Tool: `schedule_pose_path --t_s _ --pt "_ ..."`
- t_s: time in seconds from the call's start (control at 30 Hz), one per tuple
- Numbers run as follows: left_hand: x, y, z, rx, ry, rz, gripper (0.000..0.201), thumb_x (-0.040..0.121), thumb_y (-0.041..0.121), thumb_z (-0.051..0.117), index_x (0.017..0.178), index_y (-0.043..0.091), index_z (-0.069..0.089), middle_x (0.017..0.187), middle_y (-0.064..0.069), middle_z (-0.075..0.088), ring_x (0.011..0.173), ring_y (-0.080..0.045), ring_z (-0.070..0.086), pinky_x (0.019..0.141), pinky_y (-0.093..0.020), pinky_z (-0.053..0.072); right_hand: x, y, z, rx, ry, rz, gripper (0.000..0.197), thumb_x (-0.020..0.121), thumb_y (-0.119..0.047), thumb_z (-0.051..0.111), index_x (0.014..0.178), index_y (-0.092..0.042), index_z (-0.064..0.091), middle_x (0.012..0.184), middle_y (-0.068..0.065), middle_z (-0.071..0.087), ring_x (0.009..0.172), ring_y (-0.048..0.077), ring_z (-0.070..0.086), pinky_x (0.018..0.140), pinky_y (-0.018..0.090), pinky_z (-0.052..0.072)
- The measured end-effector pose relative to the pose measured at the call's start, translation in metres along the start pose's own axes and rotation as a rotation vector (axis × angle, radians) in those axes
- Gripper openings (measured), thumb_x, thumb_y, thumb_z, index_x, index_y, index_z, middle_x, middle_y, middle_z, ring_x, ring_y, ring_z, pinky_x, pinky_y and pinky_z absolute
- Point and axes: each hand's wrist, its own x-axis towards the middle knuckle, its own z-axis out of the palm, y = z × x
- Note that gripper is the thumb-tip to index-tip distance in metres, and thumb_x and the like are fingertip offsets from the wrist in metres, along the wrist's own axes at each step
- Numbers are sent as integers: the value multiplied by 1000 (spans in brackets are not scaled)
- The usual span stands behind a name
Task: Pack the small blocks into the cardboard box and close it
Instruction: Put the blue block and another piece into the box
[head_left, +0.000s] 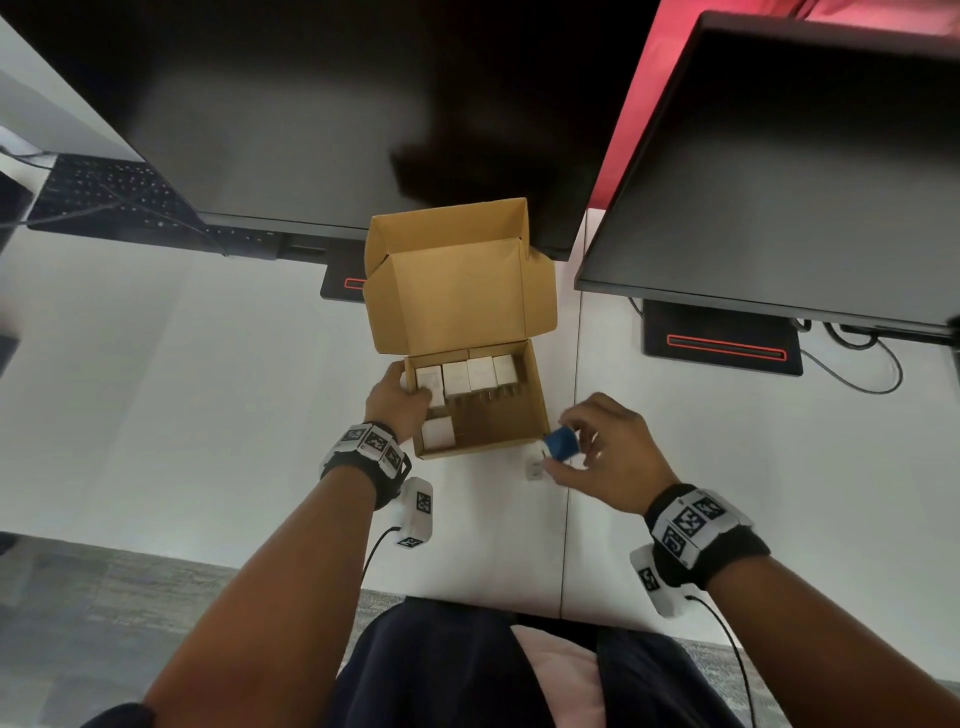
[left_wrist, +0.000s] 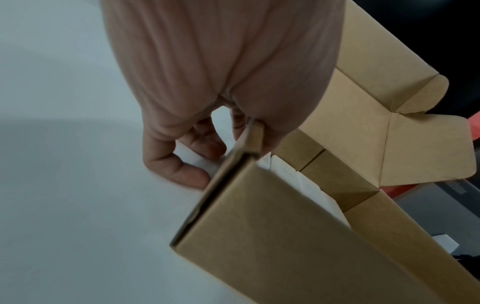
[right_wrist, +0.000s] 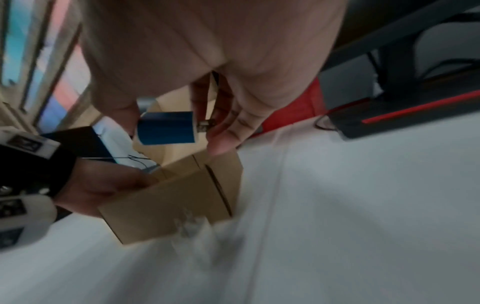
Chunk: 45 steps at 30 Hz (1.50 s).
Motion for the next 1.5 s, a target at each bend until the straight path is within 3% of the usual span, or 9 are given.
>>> schedule_pose_path --t_s 0.1,0.2,0.33,0.6,0.97,1.13,1.27,1.4,1.5 --pt "0 0 -1 4 -4 1 53 94 19 58 147 21 51 128 -12 72 116 -36 66 102 -47 54 30 -29 4 -64 -53 -24 38 79 -48 77 106 -29 59 100 -9 56 78 6 59 69 13 50" --pt "1 -1 -1 12 0 10 52 96 20 57 147 20 50 129 -12 71 108 -32 63 97 -42 53 58 -51 23 -186 -124 -22 33 85 -52 65 104 -25 60 98 -4 57 83 15 58 75 30 54" --pt "3 -2 1 13 6 17 50 98 20 57 148 20 50 129 -12 71 102 -28 59 92 -38 50 86 -65 48 -404 -246 78 36 88 -49 63 109 -20 61 102 2 59 91 23 60 79 41 57" --pt "4 -3 -2 -14 -30 -4 53 97 19 56 149 22 49 129 -13 72 116 -35 68 97 -43 55 103 -63 71 -619 -350 176 36 89 -37 68 117 -15 63 109 9 66 99 33 67 81 42 59" --pt "6 -4 -2 5 -35 8 51 97 19 57 147 22 50 131 -13 70 119 -36 65 99 -45 54 97 -59 62 -508 -315 141 37 89 -40 69 116 -16 62 109 8 64 97 30 65 83 44 58" --pt "7 -5 0 17 -34 12 50 98 20 57 148 21 50 132 -12 68 118 -35 63 92 -40 50 80 -60 20 -212 -187 55 19 91 -36 67 89 -18 61 86 0 64 79 18 60 74 40 57" --pt "7 -5 1 9 -21 5 48 96 20 57 144 21 52 123 -10 69 109 -33 63 90 -40 49 44 -42 3 -119 -107 59 24 86 -28 75 71 -15 60 66 -3 62 63 14 58 64 35 56" --pt "3 -3 0 -20 -23 -18 52 96 23 58 147 24 51 117 -2 68 106 -28 63 94 -39 50 8 -12 18 -158 -146 98 29 82 -45 73 74 -19 62 71 -9 61 65 11 57 64 37 56" --pt "2 -8 0 -74 -31 -48 66 85 37 64 149 30 51 119 -5 76 112 -31 70 107 -49 54 -9 4 37 -213 -178 121 37 79 -59 63 96 -26 65 90 -10 62 81 14 60 75 39 55"
